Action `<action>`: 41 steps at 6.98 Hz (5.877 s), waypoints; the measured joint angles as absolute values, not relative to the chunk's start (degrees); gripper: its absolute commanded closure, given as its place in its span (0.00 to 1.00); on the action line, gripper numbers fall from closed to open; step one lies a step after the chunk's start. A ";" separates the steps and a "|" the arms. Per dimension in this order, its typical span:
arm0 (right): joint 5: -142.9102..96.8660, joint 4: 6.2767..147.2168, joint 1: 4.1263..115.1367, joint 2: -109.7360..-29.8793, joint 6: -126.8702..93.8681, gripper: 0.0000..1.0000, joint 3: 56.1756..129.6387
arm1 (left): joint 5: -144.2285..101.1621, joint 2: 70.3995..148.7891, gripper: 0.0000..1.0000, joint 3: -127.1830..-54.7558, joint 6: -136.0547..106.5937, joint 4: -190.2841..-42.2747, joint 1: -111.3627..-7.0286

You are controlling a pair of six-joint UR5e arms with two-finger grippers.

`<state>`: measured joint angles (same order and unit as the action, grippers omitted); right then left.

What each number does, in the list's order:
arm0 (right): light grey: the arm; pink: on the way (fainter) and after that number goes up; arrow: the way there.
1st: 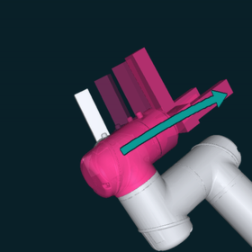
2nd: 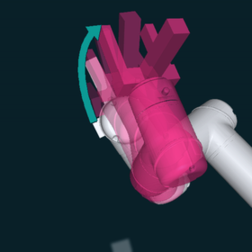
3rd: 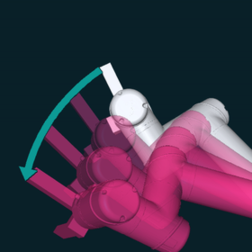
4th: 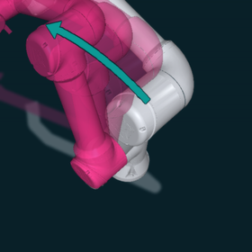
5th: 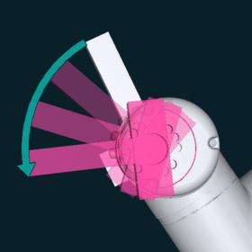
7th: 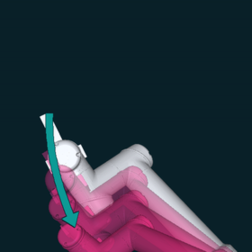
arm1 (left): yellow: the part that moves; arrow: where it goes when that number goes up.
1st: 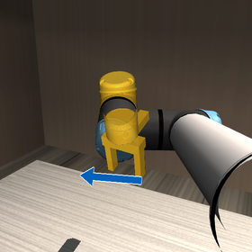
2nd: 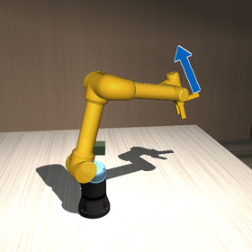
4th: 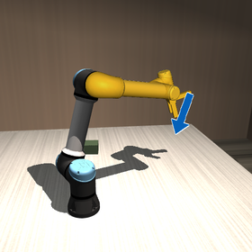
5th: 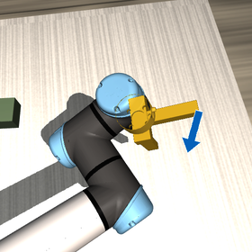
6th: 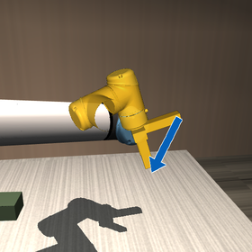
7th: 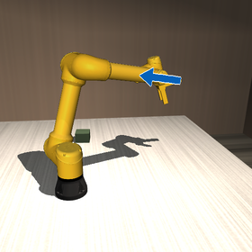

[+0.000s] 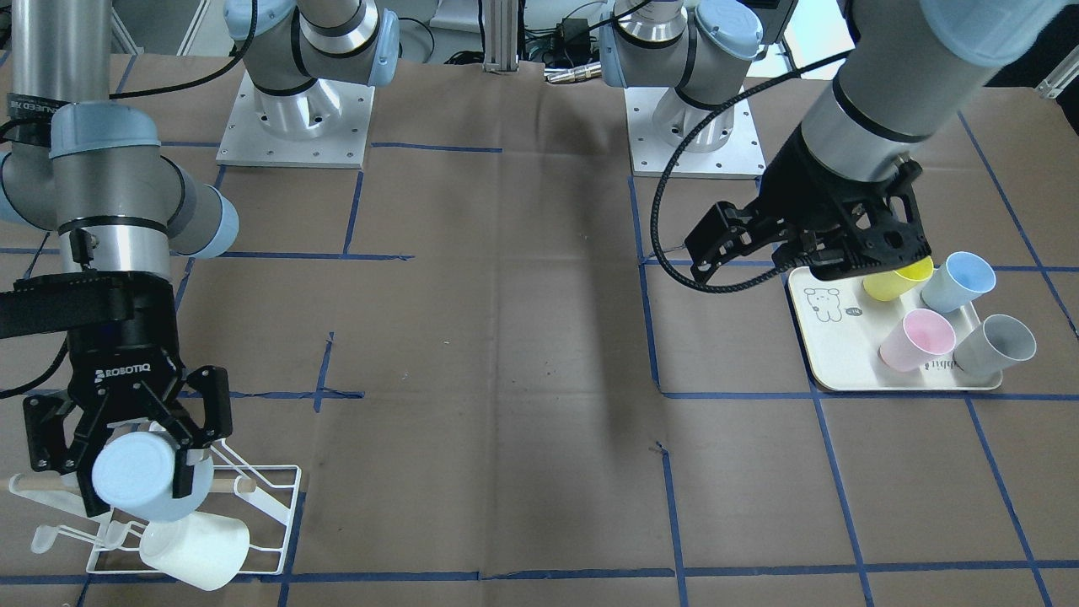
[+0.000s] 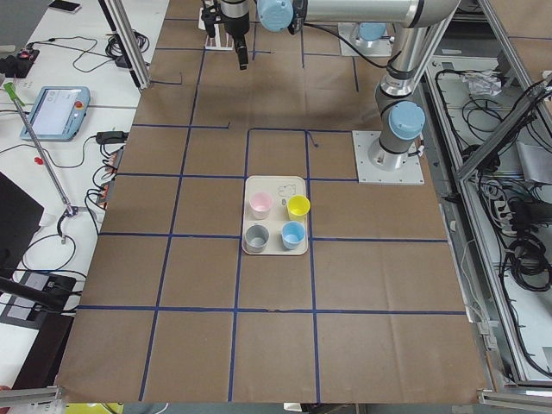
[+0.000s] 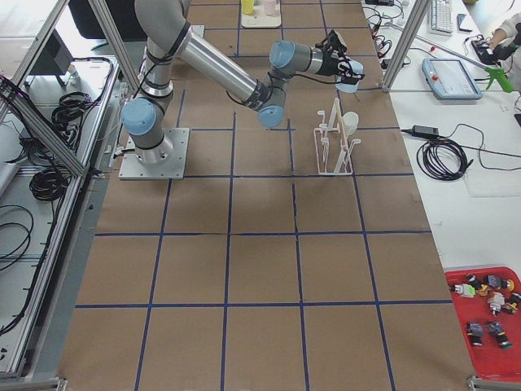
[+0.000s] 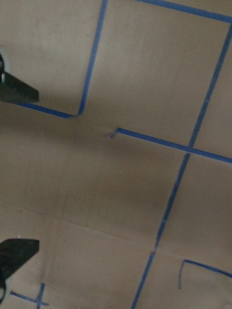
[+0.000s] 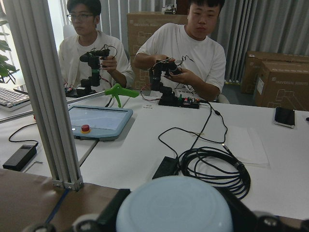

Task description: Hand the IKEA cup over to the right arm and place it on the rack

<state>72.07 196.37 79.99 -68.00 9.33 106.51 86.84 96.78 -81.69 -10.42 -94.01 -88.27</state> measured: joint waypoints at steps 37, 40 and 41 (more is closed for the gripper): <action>71.92 155.74 74.09 -82.23 6.54 0.00 103.55 | 89.21 91.14 0.00 -87.28 -1.93 -91.88 -88.86; 73.27 129.22 78.59 -90.80 5.67 0.00 103.03 | 89.29 91.14 0.00 -87.28 -1.93 -91.93 -88.86; 73.85 120.87 80.77 -92.30 5.56 0.00 102.87 | 89.29 91.14 0.00 -87.25 -1.93 -91.93 -88.86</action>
<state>73.85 120.87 80.77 -92.30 5.56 102.87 89.29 91.14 -87.25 -1.93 -91.93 -88.86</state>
